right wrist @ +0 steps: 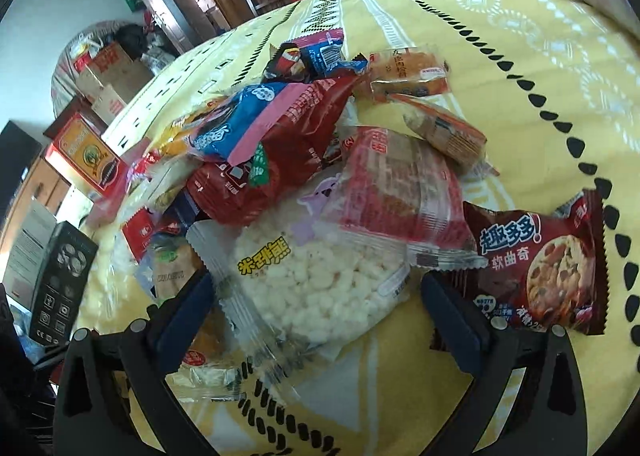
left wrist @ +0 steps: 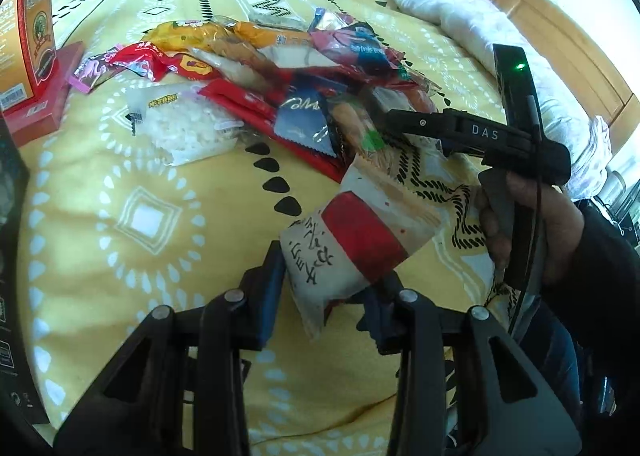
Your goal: Organize snacks
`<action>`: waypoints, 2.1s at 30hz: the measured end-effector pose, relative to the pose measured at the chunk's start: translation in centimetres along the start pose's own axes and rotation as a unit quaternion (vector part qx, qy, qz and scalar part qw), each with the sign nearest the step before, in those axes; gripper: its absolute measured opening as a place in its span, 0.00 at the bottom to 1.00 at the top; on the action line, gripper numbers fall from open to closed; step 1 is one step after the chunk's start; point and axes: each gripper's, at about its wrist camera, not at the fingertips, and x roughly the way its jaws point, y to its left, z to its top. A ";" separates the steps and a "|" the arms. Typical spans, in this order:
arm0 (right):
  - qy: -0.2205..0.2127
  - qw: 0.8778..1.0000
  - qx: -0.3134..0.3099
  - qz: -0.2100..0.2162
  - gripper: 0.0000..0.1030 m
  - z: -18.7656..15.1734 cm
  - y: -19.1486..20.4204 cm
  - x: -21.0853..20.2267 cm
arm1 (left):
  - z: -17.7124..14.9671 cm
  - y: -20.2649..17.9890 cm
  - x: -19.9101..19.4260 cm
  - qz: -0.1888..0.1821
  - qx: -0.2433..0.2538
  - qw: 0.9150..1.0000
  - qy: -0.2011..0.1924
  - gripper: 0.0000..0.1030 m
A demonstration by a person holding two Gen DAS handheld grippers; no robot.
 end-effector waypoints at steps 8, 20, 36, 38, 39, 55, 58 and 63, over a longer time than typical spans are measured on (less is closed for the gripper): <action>0.012 0.998 -0.040 -0.053 0.90 0.0 1.7 0.8 | 0.1 0.0 0.0 -0.001 -0.006 1.000 0.004 0.37; 0.037 0.994 -0.101 -0.016 0.88 -8.4 5.6 -6.9 | -1.2 0.4 -1.6 0.000 -0.012 1.000 0.000 0.37; 0.059 0.984 -0.168 -0.016 1.00 -6.0 5.9 -3.8 | -0.5 -0.4 -1.8 -0.012 -0.017 1.000 -0.001 0.37; 0.069 0.987 -0.146 0.002 0.95 -6.2 5.0 -3.0 | -0.5 -0.3 -1.7 -0.013 -0.020 1.000 0.001 0.38; 0.067 0.986 -0.150 -0.007 0.95 -6.5 4.9 -2.6 | -0.5 -0.3 -1.6 -0.013 -0.023 1.000 0.002 0.38; -0.010 0.994 -0.105 0.022 0.40 -6.4 4.7 -8.0 | -0.4 0.0 -2.4 -0.012 -0.017 1.000 -0.010 0.38; -0.013 0.995 -0.093 0.030 0.40 -6.6 4.7 -8.6 | -0.4 -0.1 -1.8 -0.014 -0.007 1.000 -0.013 0.42; -0.014 0.996 -0.081 0.040 0.40 -6.9 4.6 -8.8 | 0.5 -0.5 0.1 -0.022 0.030 0.999 -0.025 0.59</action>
